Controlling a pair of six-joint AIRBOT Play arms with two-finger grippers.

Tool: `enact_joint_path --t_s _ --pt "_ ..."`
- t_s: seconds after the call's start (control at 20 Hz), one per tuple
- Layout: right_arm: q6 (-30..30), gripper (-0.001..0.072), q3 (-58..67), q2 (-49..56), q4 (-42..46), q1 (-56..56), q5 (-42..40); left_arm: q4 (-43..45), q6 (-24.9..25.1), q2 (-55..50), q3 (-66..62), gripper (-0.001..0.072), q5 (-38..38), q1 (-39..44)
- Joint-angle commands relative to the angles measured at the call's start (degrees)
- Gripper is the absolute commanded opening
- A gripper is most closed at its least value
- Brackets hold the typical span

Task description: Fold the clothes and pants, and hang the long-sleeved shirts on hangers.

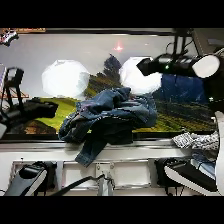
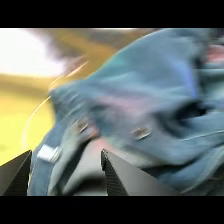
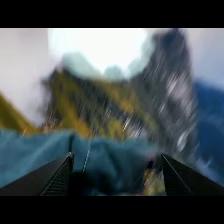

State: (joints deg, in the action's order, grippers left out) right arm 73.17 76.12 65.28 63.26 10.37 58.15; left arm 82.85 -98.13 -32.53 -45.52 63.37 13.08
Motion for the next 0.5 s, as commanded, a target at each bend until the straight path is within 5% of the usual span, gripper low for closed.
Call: enact_joint_path --t_s 0.0,0.45 --pt "-2.2 0.0632 -6.1 0.2 -5.1 0.0 -0.3 1.1 -9.5 4.5 9.9 0.0487 1.9 -0.3" --pt "-2.4 0.0631 -6.7 0.1 -9.7 0.0 1.1 9.5 -14.5 4.3 24.2 0.0506 1.3 -2.5"
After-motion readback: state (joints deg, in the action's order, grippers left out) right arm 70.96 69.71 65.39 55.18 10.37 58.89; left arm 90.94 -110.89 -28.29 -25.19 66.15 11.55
